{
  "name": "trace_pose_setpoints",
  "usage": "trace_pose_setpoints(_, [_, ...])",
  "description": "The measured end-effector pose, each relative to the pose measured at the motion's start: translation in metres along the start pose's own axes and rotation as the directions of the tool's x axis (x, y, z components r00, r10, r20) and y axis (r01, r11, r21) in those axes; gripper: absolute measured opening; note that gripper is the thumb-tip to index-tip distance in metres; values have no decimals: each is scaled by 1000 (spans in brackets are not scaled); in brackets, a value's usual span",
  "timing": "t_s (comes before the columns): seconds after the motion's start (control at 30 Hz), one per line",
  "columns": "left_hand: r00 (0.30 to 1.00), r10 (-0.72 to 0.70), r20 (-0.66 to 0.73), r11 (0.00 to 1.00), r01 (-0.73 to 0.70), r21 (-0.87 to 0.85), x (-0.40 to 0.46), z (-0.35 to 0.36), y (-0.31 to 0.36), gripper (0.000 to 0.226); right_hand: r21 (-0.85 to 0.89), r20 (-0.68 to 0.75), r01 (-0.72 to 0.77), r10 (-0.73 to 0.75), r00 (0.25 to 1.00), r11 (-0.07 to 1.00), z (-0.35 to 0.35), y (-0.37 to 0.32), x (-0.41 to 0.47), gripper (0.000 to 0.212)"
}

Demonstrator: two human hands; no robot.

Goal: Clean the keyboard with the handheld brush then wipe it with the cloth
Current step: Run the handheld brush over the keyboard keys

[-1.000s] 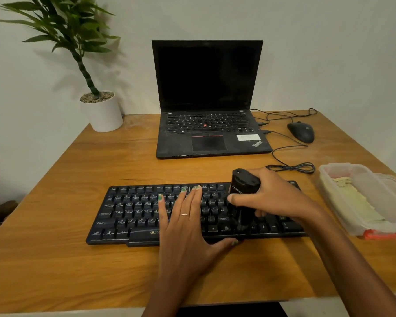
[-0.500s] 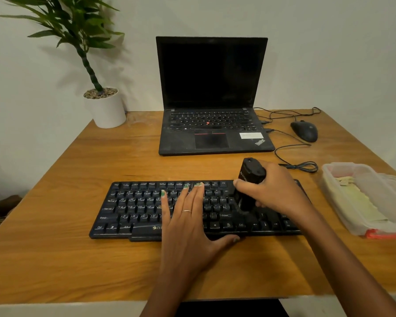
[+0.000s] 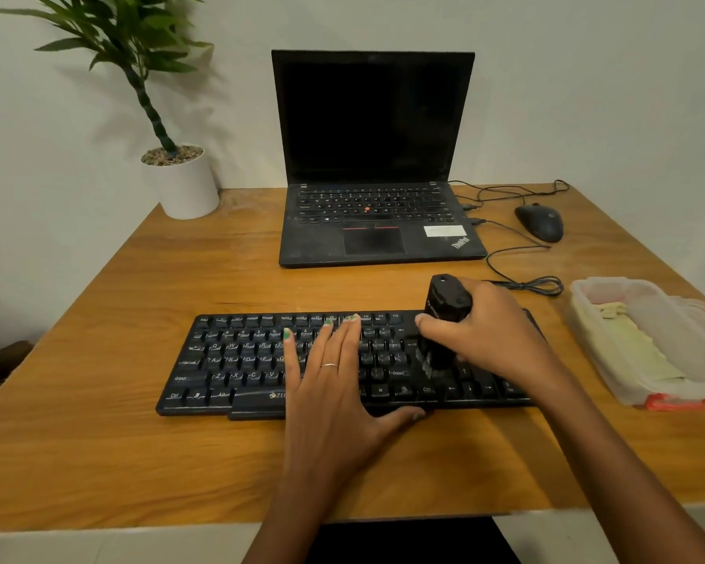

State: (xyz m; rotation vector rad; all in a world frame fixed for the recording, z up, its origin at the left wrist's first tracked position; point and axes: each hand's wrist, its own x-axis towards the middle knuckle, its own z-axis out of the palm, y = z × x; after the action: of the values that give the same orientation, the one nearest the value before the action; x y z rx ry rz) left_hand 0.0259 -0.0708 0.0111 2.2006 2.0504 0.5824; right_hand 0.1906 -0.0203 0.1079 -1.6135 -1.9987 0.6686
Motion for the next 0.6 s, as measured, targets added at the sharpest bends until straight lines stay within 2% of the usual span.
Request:
trace_pose_setpoints(0.13, [1000,6,-15,1000,-6,-13,0,0,-1,113,82,158,14,-26,987,997,4,-1,-13,25])
trace_pose_setpoints(0.27, [1000,7,1,1000,-7,-3,0,-1,0,113,64,-61,-36,40,997,997,4,6,-12,25])
trace_pose_setpoints(0.4, [1000,15,-20,1000,-15,-12,-1,0,-1,111,91,41,21,-25,999,996,11,4,-25,22])
trace_pose_setpoints(0.43, [1000,17,-22,1000,-17,-7,-1,0,-1,111,81,22,19,-21,1000,997,11,6,-26,22])
trace_pose_setpoints(0.53, [1000,12,-10,1000,-12,-5,0,-1,0,113,47,-154,-21,28,988,999,9,11,-25,21])
trace_pose_setpoints(0.6, [1000,10,-8,1000,-10,-15,0,0,-1,113,97,-138,19,-5,990,995,17,9,-31,17])
